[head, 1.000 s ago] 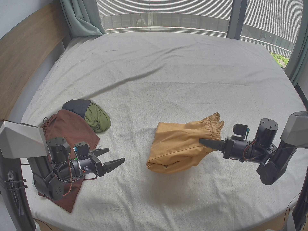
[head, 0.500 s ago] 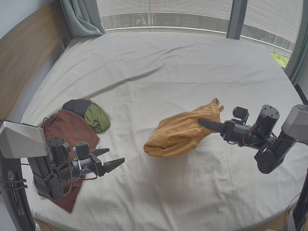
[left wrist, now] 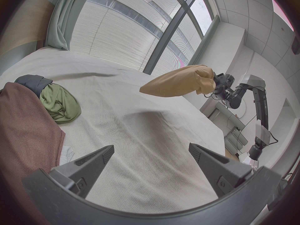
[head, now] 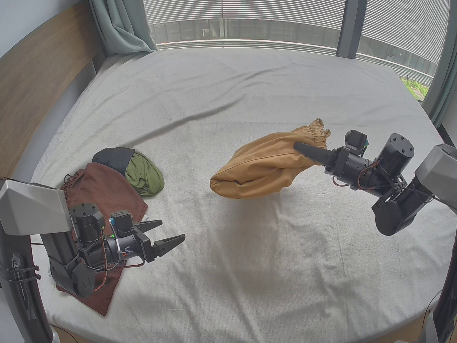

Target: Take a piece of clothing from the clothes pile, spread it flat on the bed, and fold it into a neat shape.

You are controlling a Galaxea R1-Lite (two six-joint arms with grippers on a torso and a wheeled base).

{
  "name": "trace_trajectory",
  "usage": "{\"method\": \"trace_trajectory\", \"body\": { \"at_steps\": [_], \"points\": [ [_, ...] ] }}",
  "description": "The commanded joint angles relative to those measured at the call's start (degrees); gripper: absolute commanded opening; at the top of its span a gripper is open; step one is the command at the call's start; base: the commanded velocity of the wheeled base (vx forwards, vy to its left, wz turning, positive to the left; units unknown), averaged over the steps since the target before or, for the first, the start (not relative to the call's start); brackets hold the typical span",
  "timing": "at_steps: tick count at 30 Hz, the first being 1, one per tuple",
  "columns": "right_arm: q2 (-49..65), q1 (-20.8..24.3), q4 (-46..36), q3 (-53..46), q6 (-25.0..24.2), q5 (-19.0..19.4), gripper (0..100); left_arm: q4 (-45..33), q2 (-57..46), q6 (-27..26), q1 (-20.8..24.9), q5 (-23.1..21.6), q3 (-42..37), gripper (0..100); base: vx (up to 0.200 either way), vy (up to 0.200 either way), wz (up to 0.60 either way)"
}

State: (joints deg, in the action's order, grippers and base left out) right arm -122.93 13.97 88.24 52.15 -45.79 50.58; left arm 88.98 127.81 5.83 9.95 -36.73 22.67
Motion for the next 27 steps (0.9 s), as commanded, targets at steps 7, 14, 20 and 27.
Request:
{"method": "trace_trajectory", "body": {
  "at_steps": [7,14,20,27],
  "points": [
    [-8.91,-0.44,-0.17,11.04,-3.17,0.13,0,0.05,-0.01,-0.03,-0.02,-0.01,-0.09,100,0.0,0.0,0.0],
    [-14.18,-0.44,-0.08,14.12,-3.43,0.05,0,0.05,0.07,-0.03,0.07,-0.1,-0.09,100,0.0,0.0,0.0],
    [-16.11,-0.44,-0.08,14.38,-3.43,-0.13,0,0.05,0.25,-0.03,0.07,-0.36,-0.09,100,0.0,0.0,0.0],
    [-16.46,-0.44,-0.26,17.11,-3.52,-0.04,0,0.05,0.43,-0.03,0.07,-0.36,-0.09,100,0.0,0.0,0.0]
  ]
}}
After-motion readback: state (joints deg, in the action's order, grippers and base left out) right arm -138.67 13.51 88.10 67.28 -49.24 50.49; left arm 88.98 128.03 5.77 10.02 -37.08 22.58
